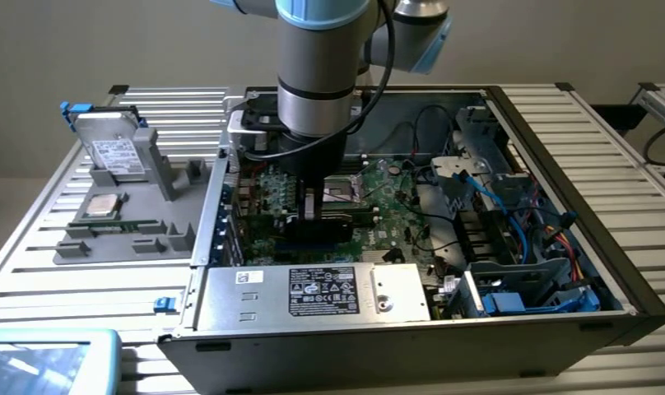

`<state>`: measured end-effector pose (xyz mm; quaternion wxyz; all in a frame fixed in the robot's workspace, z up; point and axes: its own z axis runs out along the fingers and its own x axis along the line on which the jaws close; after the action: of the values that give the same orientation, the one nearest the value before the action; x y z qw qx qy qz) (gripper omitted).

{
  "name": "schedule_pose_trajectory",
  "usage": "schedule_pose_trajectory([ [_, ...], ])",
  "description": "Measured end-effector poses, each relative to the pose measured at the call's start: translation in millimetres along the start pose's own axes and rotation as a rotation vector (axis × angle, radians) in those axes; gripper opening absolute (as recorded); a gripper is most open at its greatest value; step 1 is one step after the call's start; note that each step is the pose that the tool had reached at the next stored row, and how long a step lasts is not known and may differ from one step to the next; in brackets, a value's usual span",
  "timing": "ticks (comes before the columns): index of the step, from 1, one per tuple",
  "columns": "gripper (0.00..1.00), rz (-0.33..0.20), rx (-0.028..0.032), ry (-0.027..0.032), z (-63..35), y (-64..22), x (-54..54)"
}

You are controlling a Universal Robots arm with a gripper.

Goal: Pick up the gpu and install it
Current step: 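Insert the gpu into the slot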

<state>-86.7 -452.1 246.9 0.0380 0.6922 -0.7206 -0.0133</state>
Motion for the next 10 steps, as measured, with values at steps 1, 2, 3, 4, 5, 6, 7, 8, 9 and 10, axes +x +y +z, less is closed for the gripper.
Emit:
schedule_pose_trajectory([
  [1,0.28,0.000,0.0000,0.0000,0.0,-0.1,0.0],
  [2,0.28,0.000,0.0000,0.0000,0.0,-0.1,0.0],
  [3,0.28,0.000,0.0000,-0.0001,0.0,-0.1,0.0],
  [4,0.28,0.000,0.0000,0.0000,-0.1,-0.2,0.1],
  [5,0.28,0.000,0.0000,-0.0001,-0.1,-0.2,0.0],
  [6,0.28,0.000,0.0003,-0.0003,-0.1,-0.2,0.0],
  [7,0.28,0.000,0.0019,-0.0004,-0.1,-0.1,0.0],
  [8,0.28,-0.001,0.0020,-0.0001,-0.2,-0.6,0.2],
  [9,0.28,-0.001,0.0021,-0.0002,-0.2,-0.9,0.2],
  [10,0.28,-0.001,0.0024,-0.0002,-0.2,-1.1,0.3],
])
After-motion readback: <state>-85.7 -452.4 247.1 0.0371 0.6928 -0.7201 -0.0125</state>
